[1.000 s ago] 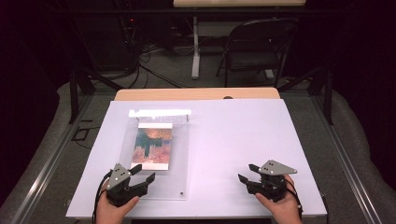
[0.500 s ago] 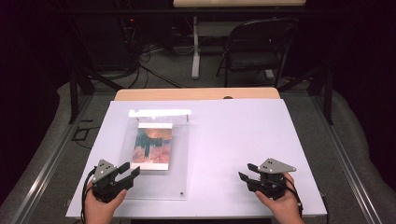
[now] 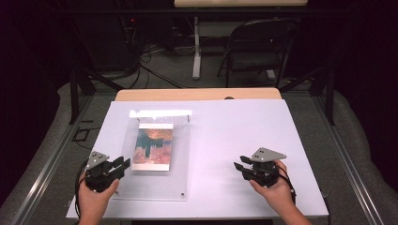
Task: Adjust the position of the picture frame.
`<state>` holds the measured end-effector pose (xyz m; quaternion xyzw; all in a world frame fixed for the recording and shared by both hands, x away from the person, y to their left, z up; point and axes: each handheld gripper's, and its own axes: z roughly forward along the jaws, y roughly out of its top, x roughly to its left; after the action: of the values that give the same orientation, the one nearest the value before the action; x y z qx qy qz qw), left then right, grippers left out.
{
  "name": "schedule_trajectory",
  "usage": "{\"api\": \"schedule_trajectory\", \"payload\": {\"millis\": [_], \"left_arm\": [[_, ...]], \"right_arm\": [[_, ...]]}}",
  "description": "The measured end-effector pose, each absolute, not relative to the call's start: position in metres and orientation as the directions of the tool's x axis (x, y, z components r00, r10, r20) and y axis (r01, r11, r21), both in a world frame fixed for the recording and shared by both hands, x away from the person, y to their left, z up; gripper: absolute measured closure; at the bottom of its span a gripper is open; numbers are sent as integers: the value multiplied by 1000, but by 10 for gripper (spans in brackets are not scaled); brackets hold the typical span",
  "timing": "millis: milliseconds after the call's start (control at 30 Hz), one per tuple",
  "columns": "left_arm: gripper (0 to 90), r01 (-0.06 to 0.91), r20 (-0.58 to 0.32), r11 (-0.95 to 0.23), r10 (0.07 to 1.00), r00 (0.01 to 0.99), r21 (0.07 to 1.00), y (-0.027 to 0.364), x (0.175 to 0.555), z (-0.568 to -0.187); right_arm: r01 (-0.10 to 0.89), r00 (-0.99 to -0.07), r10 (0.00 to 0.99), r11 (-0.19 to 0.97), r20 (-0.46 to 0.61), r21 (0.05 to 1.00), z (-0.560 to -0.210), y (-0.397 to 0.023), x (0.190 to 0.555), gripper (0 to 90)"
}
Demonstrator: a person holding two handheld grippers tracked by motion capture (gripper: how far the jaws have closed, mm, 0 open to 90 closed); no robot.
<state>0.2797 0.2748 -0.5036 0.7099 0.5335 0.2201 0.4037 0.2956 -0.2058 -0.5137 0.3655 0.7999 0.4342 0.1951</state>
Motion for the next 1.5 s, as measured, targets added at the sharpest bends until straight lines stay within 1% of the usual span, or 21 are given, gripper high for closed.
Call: {"api": "schedule_trajectory", "payload": {"millis": [67,167,200,333,400,433,633,767,867,967,1067,1267,1367,1500], "left_arm": [[645,586,-126,-87,942,312,806,279,285,-506],[605,606,-129,-75,950,286,792,284,298,-512],[605,614,-136,-65,951,276,787,285,303,-514],[602,618,-157,-38,953,258,785,288,313,-517],[562,614,-170,-18,954,248,789,290,320,-518],[528,617,-177,-15,952,249,787,292,327,-519],[506,642,-179,-14,955,234,766,292,347,-523],[454,656,-209,13,952,222,754,293,357,-524],[427,659,-231,27,947,224,752,293,363,-527],[415,665,-233,27,946,224,746,292,368,-529],[403,678,-245,28,943,226,735,292,372,-531],[370,691,-260,31,938,229,722,292,377,-535],[368,696,-265,27,935,238,718,291,379,-537],[361,705,-276,23,929,248,709,290,381,-538]], "right_arm": [[418,-662,749,353,14,837,-512,-199,303,611],[407,-665,747,371,-7,835,-510,-189,314,585],[406,-665,747,371,-9,835,-510,-187,316,587],[418,-670,742,366,11,831,-513,-179,323,589],[429,-672,739,351,34,832,-516,-174,327,564],[438,-674,737,347,48,829,-519,-171,330,549],[451,-676,735,347,61,822,-522,-163,339,520],[486,-682,721,323,121,812,-523,-153,351,433],[496,-687,713,314,144,810,-525,-145,357,413],[499,-692,707,324,145,804,-528,-135,363,389],[510,-694,703,328,155,796,-530,-123,369,386],[560,-698,671,294,250,774,-533,-104,381,375],[564,-700,668,302,251,769,-535,-95,385,364],[585,-696,660,292,284,756,-539,-87,391,358]]}}
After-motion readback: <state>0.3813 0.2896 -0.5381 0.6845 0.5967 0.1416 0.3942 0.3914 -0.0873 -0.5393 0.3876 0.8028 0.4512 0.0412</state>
